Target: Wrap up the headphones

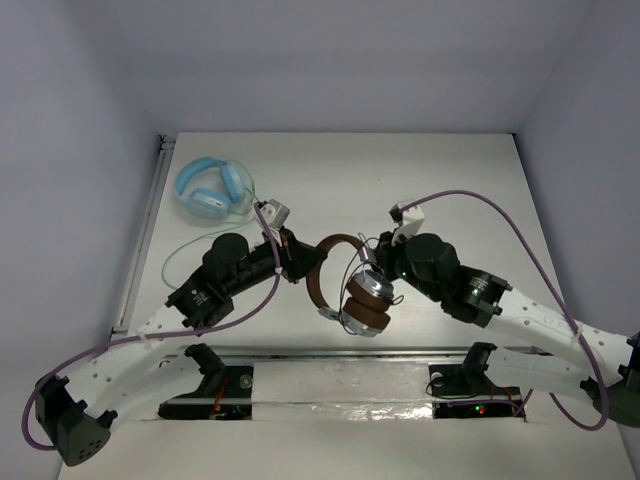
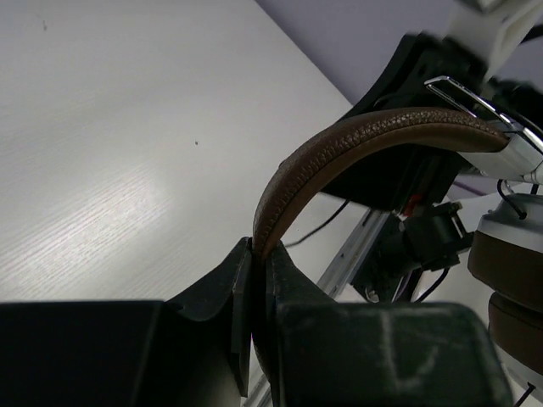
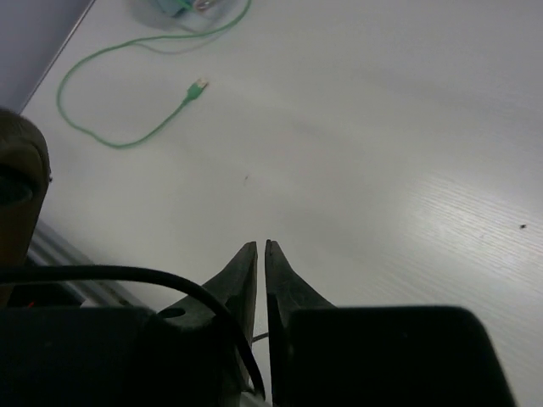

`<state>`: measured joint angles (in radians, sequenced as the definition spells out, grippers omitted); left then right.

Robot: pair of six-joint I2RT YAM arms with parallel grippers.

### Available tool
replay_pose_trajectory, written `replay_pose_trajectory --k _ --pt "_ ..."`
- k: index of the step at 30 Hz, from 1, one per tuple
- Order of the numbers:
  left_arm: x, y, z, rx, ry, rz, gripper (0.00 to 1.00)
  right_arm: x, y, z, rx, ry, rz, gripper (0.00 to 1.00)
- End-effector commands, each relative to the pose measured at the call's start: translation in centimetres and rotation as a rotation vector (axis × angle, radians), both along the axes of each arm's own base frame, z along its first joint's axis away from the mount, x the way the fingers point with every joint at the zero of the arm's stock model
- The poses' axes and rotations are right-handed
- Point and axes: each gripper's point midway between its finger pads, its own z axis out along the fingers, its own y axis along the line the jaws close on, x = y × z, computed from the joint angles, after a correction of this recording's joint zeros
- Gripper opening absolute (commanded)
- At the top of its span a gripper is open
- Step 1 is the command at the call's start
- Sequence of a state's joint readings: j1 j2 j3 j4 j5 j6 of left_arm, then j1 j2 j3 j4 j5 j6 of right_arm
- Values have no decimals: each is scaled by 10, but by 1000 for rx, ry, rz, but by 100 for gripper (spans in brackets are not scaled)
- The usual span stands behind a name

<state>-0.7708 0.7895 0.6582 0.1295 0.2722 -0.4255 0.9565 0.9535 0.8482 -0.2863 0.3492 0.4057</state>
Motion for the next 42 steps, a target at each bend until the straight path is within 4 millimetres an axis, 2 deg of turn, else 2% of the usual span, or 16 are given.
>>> replay_pose_trajectory --k 1,2,5,6,9,10,15,20,26,28,35,37,40,42 --pt "4 -5 90 -219 -148 4 0 -8 35 36 217 -85 146 15" --pt "7 -3 96 -234 -154 25 0 -9 35 29 219 -73 143 16" --pt "14 4 108 -239 -172 80 0 -8 32 29 251 -89 129 15" --pt "20 9 115 -235 -180 126 0 -8 30 22 251 -89 119 15" --pt "28 12 114 -185 -172 164 0 -15 29 31 324 -115 139 11" --pt "27 11 120 -195 -181 160 0 -19 29 24 333 -109 158 11" --pt "31 9 138 -215 -188 167 0 -21 34 14 369 -108 176 17" --pt "38 12 142 -202 -175 204 0 -24 32 3 371 -104 180 14" --pt "40 5 152 -241 -162 190 0 -24 38 -12 375 -72 188 18" --pt "40 1 153 -251 -159 179 0 -24 39 -12 378 -73 193 23" --pt "38 -7 156 -271 -148 143 0 -22 33 -7 375 -98 170 26" --pt "39 -5 158 -277 -149 150 0 -24 33 -9 370 -89 178 26" --pt "41 -2 162 -289 -147 174 0 -25 30 -13 373 -77 167 35" --pt "42 -1 164 -299 -145 183 0 -25 28 -17 374 -68 158 34"
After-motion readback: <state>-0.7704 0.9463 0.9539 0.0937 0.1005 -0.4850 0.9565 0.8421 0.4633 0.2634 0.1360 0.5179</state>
